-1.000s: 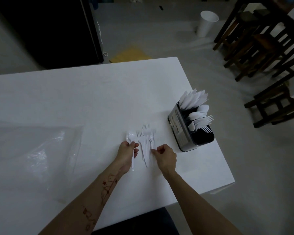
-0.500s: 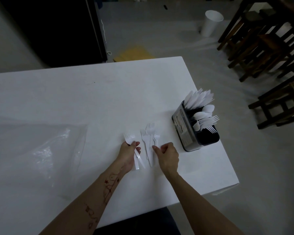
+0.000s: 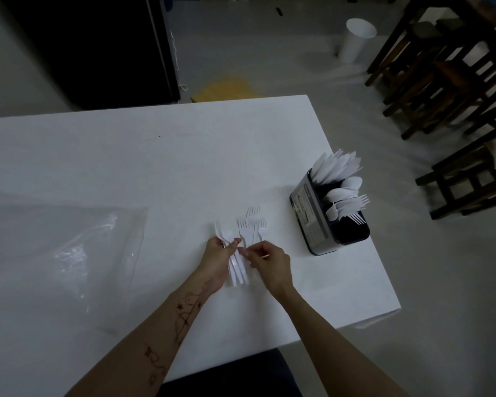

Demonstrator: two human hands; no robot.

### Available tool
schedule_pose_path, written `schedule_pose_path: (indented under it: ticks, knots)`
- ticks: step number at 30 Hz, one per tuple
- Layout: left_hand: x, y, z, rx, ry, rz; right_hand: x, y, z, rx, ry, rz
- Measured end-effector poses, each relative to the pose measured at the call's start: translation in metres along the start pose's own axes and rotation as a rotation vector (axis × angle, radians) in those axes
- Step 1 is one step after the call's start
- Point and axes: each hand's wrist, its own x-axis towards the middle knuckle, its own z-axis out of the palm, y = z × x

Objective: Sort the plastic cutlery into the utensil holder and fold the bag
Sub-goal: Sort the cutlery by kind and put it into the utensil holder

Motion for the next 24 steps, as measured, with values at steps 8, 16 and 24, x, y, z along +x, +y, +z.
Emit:
schedule_pose_path:
  ticks: [8,16,24]
  knots:
    - [0.004,-0.006,-0.013,0.001,0.132,-0.064,0.008,0.009,0.004,-0.267,0.252,0.247]
    - [0.002,-0.005,-0.005,-0.076,0.01,-0.065,-0.004,0.004,0.001,0.139,0.068,-0.049]
    - [0.006,-0.008,-0.009,-0.049,0.202,0.011,0.0,0.013,0.012,-0.432,0.096,0.055]
